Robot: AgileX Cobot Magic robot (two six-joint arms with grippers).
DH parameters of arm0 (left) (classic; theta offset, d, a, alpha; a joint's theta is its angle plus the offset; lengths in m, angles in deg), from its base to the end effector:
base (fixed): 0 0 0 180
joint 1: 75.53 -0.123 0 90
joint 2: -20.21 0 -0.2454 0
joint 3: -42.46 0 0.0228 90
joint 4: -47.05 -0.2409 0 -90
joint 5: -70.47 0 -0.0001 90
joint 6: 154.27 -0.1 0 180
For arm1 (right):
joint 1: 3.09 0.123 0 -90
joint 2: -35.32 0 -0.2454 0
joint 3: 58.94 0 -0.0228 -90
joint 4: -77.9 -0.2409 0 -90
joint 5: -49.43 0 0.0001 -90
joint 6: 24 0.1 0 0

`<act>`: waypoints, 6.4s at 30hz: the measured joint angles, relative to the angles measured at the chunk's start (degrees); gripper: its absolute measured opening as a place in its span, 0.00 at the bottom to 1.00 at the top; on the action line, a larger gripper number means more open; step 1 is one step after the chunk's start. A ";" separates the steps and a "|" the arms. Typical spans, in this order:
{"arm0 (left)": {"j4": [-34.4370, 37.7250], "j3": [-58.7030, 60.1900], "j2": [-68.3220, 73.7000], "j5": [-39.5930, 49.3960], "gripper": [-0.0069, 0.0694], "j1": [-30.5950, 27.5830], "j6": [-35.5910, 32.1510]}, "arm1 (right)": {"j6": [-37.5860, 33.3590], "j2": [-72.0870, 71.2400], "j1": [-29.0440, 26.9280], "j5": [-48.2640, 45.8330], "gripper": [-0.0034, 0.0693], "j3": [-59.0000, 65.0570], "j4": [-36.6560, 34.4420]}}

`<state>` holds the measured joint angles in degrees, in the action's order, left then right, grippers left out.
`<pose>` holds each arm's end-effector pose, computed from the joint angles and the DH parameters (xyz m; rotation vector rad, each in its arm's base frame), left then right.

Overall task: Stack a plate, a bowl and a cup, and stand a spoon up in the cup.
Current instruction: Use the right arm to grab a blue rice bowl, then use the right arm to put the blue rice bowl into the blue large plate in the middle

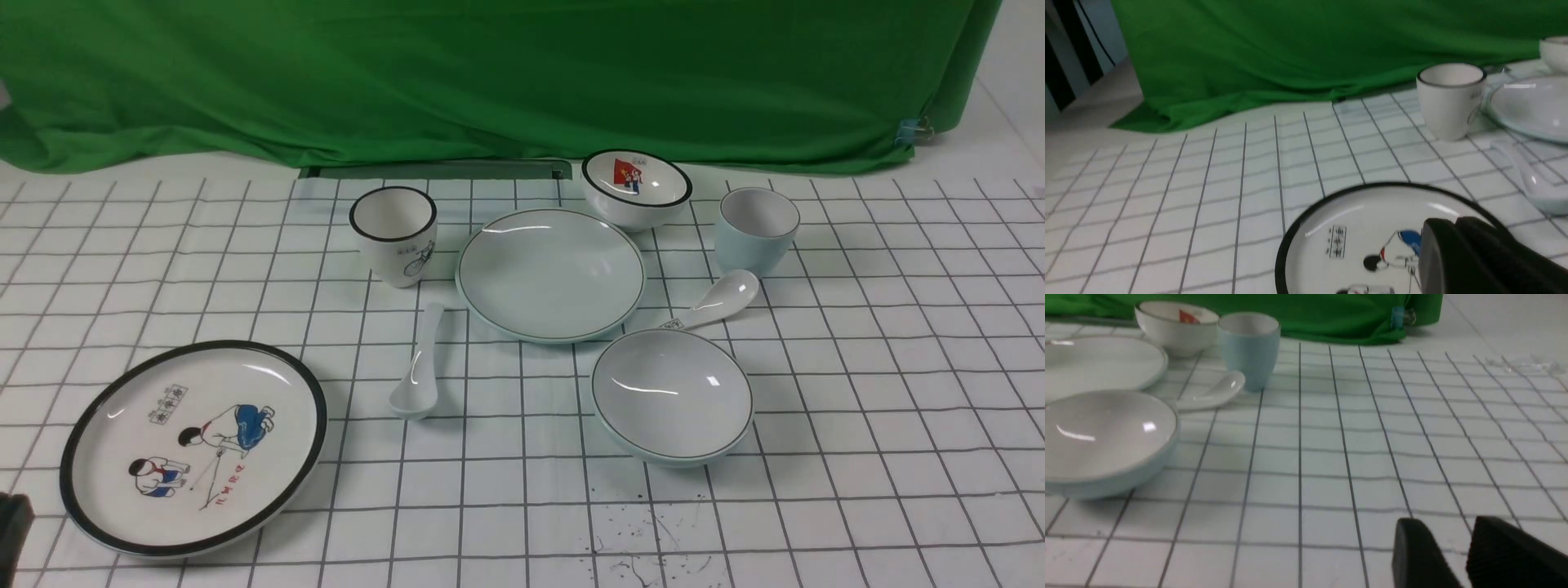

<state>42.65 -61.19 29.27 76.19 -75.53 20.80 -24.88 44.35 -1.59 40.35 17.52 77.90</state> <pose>0.0959 0.0008 0.2016 0.1232 1.5870 0.1327 0.0956 0.0025 0.1951 -0.0343 1.6502 0.0082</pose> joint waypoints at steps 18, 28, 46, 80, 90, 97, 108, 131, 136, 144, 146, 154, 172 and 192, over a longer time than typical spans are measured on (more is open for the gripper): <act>0.29 0.00 0.00 -34.33 0.05 0.00 14.43 | 13.63 0.00 0.00 44.07 0.38 0.00 0.00; -7.95 -22.15 13.21 -22.59 0.05 0.00 31.65 | 2.13 7.34 0.00 29.19 0.08 -14.09 0.00; 23.24 -42.13 59.48 27.07 0.05 0.00 -0.40 | -9.59 55.87 7.69 -19.61 0.07 -35.44 -3.51; 3.80 -88.06 112.53 43.13 0.56 23.44 10.84 | -12.83 76.77 22.60 -25.95 0.09 -44.59 -5.46; 1.06 -90.75 112.71 43.13 0.56 22.83 11.00 | -12.77 76.77 22.60 -25.41 0.10 -44.59 -5.50; 5.41 -99.90 112.65 47.72 0.56 16.57 10.00 | -12.71 76.77 22.67 -25.35 0.11 -44.59 -5.58; 13.45 -101.44 111.28 58.61 0.56 13.66 -0.15 | -8.87 77.56 22.67 -20.73 0.14 -45.73 -7.55; 4.75 -52.35 55.33 41.87 0.36 13.70 2.11 | -5.32 109.60 20.30 -21.32 0.37 -71.82 -9.02; 2.15 -45.33 51.43 33.14 0.36 13.70 3.53 | -8.44 107.34 20.56 -24.08 0.15 -74.10 -10.11; 3.87 -40.53 51.37 22.49 0.36 13.70 3.55 | -10.89 106.84 20.88 -33.71 0.15 -88.63 -9.36; 5.06 -40.48 51.37 21.22 0.36 13.70 3.55 | -10.95 109.08 20.88 -33.07 0.15 -94.60 -11.22; 5.76 -40.48 51.56 21.47 0.36 13.70 3.55 | -6.35 127.04 21.17 -33.23 0.15 -114.42 -14.50; 5.76 -40.48 52.72 20.45 0.37 13.70 3.55 | -2.83 133.65 21.24 -34.90 0.19 -119.23 -14.55; 6.19 -40.48 52.72 20.96 0.38 13.70 3.55 | -4.97 125.45 17.94 -38.59 0.75 -120.09 -5.16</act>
<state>48.83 -101.67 81.98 97.15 -61.83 24.35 -29.86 169.80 16.35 1.76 -102.57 72.74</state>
